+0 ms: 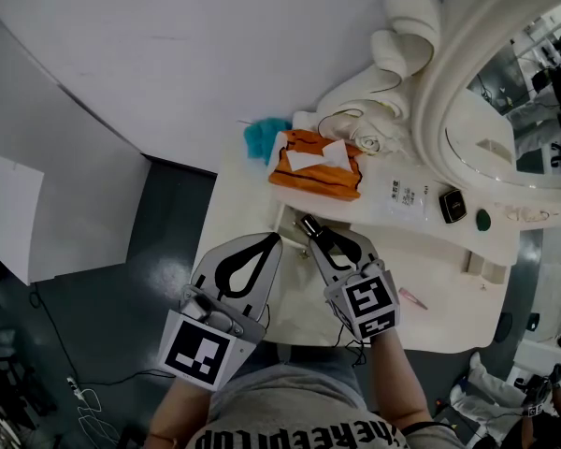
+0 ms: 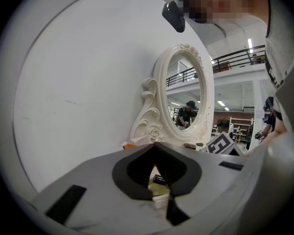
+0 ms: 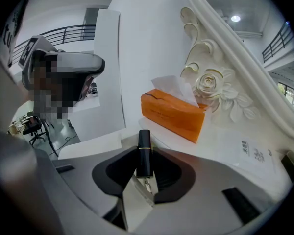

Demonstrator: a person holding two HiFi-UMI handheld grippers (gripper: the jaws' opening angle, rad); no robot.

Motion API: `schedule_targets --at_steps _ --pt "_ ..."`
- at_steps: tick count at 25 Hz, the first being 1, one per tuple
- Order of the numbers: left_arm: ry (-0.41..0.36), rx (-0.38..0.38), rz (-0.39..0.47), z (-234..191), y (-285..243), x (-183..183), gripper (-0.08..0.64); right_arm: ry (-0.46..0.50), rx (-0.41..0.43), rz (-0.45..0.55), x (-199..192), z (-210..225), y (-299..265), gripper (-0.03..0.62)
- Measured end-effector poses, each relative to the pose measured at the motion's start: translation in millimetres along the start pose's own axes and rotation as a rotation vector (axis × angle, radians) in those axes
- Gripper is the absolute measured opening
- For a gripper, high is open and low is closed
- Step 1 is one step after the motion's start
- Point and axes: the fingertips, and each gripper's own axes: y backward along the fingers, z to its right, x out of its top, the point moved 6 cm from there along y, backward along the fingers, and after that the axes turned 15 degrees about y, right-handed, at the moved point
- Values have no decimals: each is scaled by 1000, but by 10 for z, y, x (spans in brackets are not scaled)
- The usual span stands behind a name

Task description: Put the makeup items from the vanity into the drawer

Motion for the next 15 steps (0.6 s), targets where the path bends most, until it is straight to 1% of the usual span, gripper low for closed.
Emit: schedule_targets --at_steps 7,11,15 --pt "-2 -2 4 17 0 3 15 -24 -2 -1 -9 8 15 124" --pt "-4 -4 4 29 -2 3 15 -38 -16 29 5 23 17 126" --pt "-4 -5 2 50 -5 8 15 -47 -20 39 15 37 61 126"
